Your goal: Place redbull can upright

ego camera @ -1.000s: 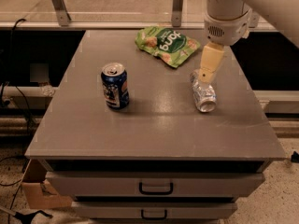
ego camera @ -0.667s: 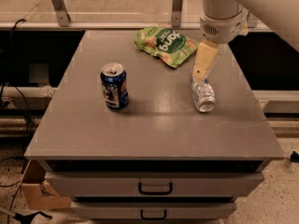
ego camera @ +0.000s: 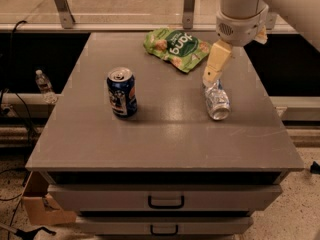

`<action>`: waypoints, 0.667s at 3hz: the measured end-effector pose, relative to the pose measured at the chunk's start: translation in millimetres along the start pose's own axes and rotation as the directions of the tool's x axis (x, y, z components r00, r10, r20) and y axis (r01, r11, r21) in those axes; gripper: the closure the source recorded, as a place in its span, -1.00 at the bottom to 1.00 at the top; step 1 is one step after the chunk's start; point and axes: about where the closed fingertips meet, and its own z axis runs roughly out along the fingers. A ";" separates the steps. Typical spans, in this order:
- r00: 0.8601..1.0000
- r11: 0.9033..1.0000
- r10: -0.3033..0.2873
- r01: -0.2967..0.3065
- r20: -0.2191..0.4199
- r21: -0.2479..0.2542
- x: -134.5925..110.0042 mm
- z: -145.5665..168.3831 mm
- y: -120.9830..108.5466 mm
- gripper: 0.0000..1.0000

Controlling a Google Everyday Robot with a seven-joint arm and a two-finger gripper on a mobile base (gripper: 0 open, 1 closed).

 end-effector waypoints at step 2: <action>0.940 0.920 0.339 -0.337 -0.021 -0.199 13.8 11.4 13.5 -1.00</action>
Offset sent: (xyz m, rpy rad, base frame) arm -0.0590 -0.0040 -0.0223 0.3103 0.1355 -0.5616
